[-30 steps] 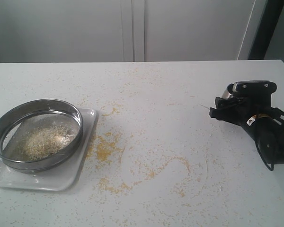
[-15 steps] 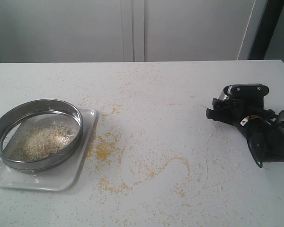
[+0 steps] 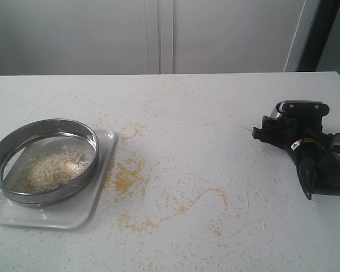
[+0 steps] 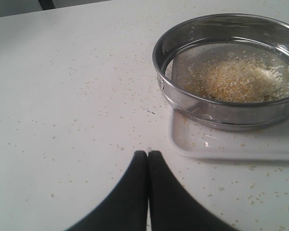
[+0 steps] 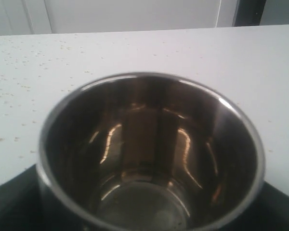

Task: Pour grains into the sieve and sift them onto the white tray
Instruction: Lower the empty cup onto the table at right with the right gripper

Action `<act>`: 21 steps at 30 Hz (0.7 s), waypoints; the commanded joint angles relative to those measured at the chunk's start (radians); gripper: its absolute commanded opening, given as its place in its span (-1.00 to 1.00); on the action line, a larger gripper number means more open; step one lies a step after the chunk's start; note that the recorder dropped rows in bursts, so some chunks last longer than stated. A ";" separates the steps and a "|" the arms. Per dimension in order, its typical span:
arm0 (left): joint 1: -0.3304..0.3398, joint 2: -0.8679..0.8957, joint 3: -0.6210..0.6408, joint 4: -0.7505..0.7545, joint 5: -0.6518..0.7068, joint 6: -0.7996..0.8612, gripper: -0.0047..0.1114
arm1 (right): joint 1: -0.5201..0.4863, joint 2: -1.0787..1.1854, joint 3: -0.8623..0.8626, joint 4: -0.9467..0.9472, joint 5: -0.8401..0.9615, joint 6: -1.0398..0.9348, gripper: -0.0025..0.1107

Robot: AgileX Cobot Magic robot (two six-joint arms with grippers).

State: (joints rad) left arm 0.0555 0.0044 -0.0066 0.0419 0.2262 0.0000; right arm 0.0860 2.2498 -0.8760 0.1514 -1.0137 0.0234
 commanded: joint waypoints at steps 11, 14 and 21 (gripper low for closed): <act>0.002 -0.004 0.007 -0.010 0.000 0.000 -0.92 | -0.008 0.008 0.002 -0.016 0.021 -0.004 0.54; 0.002 -0.004 0.007 -0.010 0.000 0.000 -0.92 | -0.008 0.008 0.002 -0.016 0.016 -0.004 0.54; 0.002 -0.004 0.007 -0.010 0.000 0.000 -0.92 | -0.008 0.000 0.002 -0.016 0.011 -0.054 0.54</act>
State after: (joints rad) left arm 0.0555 0.0044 -0.0066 0.0419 0.2262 0.0000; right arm 0.0860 2.2586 -0.8760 0.1412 -0.9955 0.0000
